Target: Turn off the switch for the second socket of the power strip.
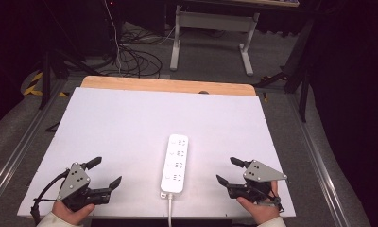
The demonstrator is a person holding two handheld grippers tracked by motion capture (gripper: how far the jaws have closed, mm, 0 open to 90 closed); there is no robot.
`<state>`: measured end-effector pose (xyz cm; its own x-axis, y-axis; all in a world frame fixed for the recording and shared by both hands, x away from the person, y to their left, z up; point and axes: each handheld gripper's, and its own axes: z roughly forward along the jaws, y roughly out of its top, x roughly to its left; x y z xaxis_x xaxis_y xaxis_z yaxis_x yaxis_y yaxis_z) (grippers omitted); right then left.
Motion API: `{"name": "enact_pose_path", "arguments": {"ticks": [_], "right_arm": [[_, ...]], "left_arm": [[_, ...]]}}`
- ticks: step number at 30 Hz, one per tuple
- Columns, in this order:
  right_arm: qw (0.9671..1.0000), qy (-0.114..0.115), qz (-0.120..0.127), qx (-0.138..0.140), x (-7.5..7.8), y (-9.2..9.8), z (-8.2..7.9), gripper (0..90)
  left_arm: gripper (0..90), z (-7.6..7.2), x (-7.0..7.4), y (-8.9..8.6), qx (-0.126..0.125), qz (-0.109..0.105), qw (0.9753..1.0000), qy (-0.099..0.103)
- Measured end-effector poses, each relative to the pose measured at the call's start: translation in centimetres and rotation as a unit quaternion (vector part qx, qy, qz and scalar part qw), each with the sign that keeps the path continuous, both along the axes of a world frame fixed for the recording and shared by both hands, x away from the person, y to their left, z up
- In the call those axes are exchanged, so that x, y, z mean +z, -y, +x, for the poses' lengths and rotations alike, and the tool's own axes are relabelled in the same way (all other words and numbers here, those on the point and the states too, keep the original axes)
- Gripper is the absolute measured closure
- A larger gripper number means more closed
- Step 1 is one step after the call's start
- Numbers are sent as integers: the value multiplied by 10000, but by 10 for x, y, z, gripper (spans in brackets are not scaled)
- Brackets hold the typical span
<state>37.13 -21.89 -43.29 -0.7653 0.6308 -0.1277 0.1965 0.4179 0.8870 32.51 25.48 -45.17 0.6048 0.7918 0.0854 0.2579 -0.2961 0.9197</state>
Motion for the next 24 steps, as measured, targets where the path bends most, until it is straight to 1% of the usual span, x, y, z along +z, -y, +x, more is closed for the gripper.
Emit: {"name": "enact_pose_path", "arguments": {"ticks": [4,7,11,15,16,18,19,24], "right_arm": [[10000,-41,-6,-14,2,0,1,273],[10000,-55,-73,-16,8,-3,1,286],[9999,-98,-121,13,13,-5,2,295],[9997,-183,-114,83,25,-14,8,307],[9997,-183,-114,83,25,-14,8,307],[9996,-231,-151,100,29,-20,11,307],[9994,-256,-201,151,34,-26,14,307],[9990,-276,-244,252,39,-36,18,307]], "left_arm": [[132,0,0,0,-10,14,10000,1],[132,0,0,-1,20,-20,10000,8],[132,0,1,-1,32,-6,10000,27],[133,-1,1,-1,31,8,10000,39],[132,-1,1,-1,31,8,10000,39],[132,0,1,-1,35,-8,10000,25],[132,0,1,-1,35,-7,10000,25],[133,0,1,-2,40,-2,10000,38]]}}
